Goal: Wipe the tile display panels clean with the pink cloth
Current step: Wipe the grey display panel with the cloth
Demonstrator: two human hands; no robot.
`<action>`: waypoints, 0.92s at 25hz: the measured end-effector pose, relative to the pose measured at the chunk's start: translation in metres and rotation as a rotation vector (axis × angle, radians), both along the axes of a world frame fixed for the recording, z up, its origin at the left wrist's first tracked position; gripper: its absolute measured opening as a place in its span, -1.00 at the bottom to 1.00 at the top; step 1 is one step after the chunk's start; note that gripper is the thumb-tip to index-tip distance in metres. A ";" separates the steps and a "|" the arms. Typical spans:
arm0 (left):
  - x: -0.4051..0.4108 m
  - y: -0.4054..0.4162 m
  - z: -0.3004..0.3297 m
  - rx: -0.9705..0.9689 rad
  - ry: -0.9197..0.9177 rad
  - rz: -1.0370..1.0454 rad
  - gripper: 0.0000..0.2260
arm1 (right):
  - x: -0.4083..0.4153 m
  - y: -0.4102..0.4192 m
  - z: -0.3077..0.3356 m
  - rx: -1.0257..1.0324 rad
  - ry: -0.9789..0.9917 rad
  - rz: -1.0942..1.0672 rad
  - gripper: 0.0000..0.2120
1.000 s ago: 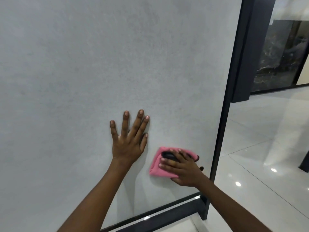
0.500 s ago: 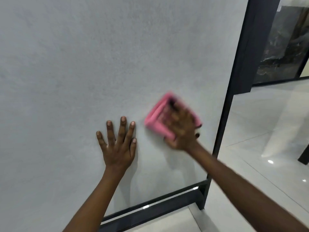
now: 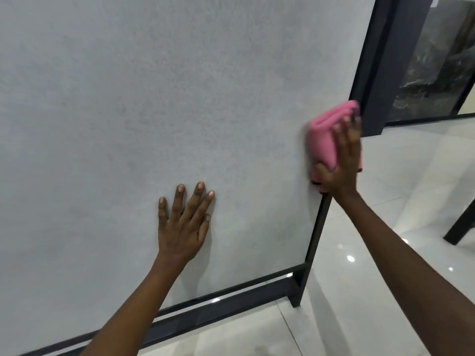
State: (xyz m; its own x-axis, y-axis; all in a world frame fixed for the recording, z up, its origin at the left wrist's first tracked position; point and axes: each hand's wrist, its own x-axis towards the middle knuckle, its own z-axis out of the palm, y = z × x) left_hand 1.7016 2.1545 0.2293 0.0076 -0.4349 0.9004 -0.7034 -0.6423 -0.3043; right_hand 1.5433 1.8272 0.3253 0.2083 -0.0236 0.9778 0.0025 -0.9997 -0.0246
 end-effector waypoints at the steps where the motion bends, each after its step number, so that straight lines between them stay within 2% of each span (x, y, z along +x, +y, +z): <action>1: 0.004 0.000 -0.004 0.010 -0.034 0.029 -0.46 | -0.001 -0.005 -0.005 0.103 -0.057 -0.025 -0.26; 3: 0.010 -0.002 -0.009 0.009 -0.093 0.071 -0.49 | 0.003 0.003 -0.050 0.240 -0.063 -0.112 -0.23; 5: 0.013 -0.002 -0.010 0.002 -0.127 0.085 -0.50 | 0.006 0.037 -0.117 0.283 0.109 -0.115 -0.17; 6: 0.014 -0.002 -0.009 -0.002 -0.133 0.075 -0.50 | 0.008 0.060 -0.149 0.203 0.236 -0.090 -0.14; 8: 0.011 -0.002 -0.007 -0.008 -0.113 0.043 -0.51 | 0.016 0.095 -0.195 -0.177 0.426 -0.033 -0.16; 9: 0.007 -0.001 -0.007 -0.011 -0.077 0.019 -0.51 | 0.018 0.100 -0.200 -0.371 0.488 -0.028 -0.19; 10: 0.003 0.004 -0.009 -0.018 -0.021 -0.008 -0.50 | 0.020 0.098 -0.192 -0.479 0.520 -0.018 -0.22; 11: 0.000 0.011 -0.016 -0.033 0.056 -0.029 -0.48 | 0.020 0.090 -0.177 -0.473 0.491 -0.011 -0.24; 13: -0.001 0.033 -0.038 -0.062 0.148 0.009 -0.46 | 0.018 0.070 -0.133 -0.184 0.274 -0.040 -0.24; 15: 0.010 0.050 -0.056 -0.038 0.087 0.091 -0.47 | 0.016 0.056 -0.073 0.171 0.038 -0.044 -0.20; 16: 0.018 0.054 -0.061 -0.022 0.044 0.104 -0.48 | 0.020 0.059 -0.051 0.242 -0.062 -0.022 -0.20; 17: 0.023 0.054 -0.064 -0.017 0.009 0.107 -0.49 | 0.030 0.068 -0.041 0.224 -0.116 0.006 -0.21; 19: 0.027 0.048 -0.066 -0.029 -0.042 0.115 -0.50 | 0.055 0.102 -0.059 -0.009 -0.069 0.065 -0.24; 21: 0.028 0.048 -0.064 -0.026 -0.046 0.098 -0.51 | 0.071 0.140 -0.125 -0.358 0.200 0.122 -0.30; 23: 0.026 0.054 -0.063 -0.012 -0.044 0.102 -0.50 | 0.064 0.162 -0.197 -0.778 0.544 0.085 -0.30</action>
State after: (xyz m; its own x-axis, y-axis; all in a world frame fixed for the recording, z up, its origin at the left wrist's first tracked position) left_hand 1.7273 2.2081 0.1659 0.0119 -0.4230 0.9061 -0.6202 -0.7139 -0.3252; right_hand 1.6069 1.9894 0.1280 0.6105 0.6292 0.4810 0.2605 -0.7330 0.6283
